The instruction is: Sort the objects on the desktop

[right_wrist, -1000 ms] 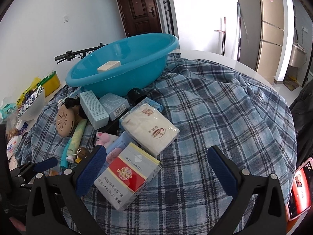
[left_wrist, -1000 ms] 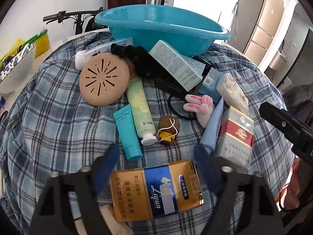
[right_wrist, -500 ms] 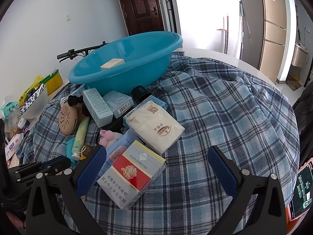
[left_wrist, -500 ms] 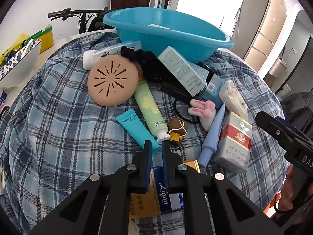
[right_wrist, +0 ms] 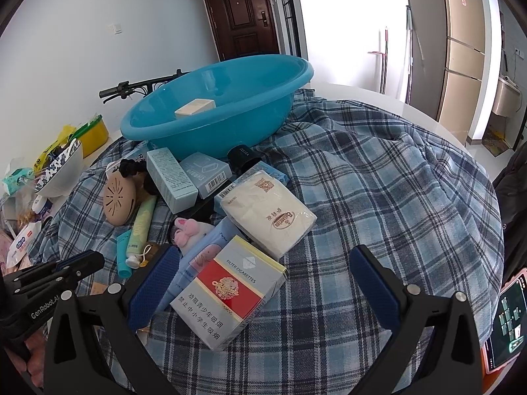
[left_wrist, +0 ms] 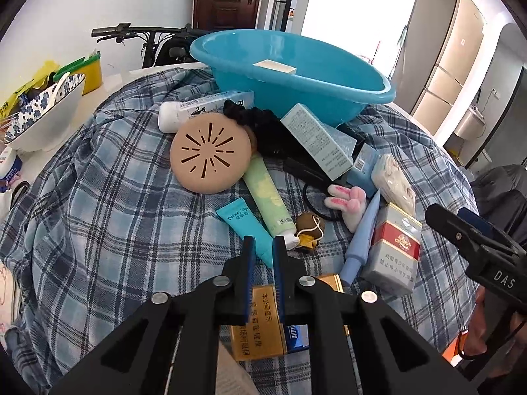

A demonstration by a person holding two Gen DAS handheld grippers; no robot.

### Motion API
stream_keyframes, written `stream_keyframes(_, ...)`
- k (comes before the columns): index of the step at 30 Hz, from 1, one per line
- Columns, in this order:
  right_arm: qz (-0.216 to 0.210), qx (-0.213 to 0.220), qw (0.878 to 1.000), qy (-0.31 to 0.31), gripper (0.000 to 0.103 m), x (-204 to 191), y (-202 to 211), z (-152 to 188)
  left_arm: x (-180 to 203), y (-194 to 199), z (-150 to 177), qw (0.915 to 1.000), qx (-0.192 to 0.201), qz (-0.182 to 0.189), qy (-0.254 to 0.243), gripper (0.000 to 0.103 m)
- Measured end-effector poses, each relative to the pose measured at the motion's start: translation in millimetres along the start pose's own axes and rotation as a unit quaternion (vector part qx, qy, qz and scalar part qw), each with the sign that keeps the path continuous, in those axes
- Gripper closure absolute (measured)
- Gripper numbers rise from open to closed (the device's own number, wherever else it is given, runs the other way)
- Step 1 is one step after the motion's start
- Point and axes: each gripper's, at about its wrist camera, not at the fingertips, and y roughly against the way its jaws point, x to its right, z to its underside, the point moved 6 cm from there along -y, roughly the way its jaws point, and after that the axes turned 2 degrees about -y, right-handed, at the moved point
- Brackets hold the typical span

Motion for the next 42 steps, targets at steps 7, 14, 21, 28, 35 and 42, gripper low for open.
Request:
stream_keyframes(7,-0.007,0.005,1.000,0.001,0.000,-3,5,-1,-7,10,15,0.9998,-0.014,0.002,0.016,0.032)
stream_keyframes(14,-0.018,0.007,1.000,-0.003,0.000,-6,7,0,-7,17,43,0.9988,-0.033,-0.035,-0.006,0.025)
stream_keyframes(21,-0.018,-0.005,1.000,0.006,0.000,-11,-1,5,-18,15,51,0.9981,-0.042,-0.045,0.001,0.025)
stream_keyframes(28,-0.019,-0.011,1.000,0.009,0.000,-13,-6,8,-11,9,51,0.9991,-0.042,-0.007,0.003,0.053)
stream_keyframes(35,-0.015,-0.008,1.000,0.007,0.000,-10,-3,6,6,12,39,0.9995,-0.021,-0.002,-0.024,0.057)
stream_keyframes(42,-0.016,-0.008,1.000,0.002,0.000,-7,-2,6,12,24,0,0.9988,0.047,0.002,-0.015,0.057)
